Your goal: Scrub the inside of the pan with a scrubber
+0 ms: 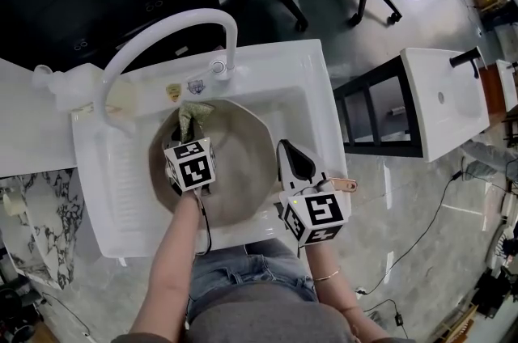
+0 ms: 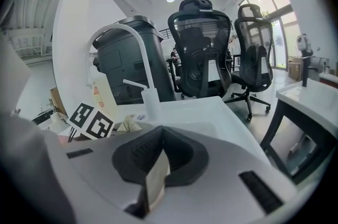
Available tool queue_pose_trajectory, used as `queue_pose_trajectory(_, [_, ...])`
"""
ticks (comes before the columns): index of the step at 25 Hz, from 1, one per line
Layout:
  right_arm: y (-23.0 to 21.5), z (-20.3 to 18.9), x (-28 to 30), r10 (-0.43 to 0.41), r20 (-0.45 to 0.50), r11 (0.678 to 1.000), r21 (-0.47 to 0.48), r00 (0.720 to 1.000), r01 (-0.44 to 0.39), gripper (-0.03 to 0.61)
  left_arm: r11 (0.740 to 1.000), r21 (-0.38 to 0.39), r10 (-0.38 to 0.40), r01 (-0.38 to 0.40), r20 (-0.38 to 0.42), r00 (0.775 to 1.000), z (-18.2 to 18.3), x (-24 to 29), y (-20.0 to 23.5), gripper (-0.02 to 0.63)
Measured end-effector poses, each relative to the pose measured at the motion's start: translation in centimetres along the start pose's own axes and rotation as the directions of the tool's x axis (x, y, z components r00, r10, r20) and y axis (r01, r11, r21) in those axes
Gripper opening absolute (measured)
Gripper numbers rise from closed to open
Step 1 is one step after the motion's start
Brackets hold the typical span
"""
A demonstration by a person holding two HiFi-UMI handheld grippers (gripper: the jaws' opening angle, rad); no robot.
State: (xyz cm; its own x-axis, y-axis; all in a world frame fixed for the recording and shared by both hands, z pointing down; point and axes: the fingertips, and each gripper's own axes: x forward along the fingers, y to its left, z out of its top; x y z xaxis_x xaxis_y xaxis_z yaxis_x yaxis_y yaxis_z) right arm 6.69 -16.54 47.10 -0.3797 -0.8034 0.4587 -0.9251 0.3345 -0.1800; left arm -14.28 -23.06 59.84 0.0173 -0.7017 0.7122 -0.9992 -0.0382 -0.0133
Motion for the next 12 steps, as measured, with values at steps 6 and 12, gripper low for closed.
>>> queue_pose_trajectory(6, [0.7, 0.4, -1.0, 0.009, 0.013, 1.0, -0.014, 1.0, -0.009, 0.011, 0.992, -0.101, 0.077, -0.081, -0.038, 0.996, -0.8, -1.6, 2.9, 0.074])
queue_pose_trajectory(12, [1.5, 0.7, -2.1, 0.019, 0.033, 1.0, -0.026, 0.999, -0.018, 0.011, 0.974, -0.167, 0.14, -0.151, -0.079, 0.987, -1.6, -3.4, 4.7, 0.074])
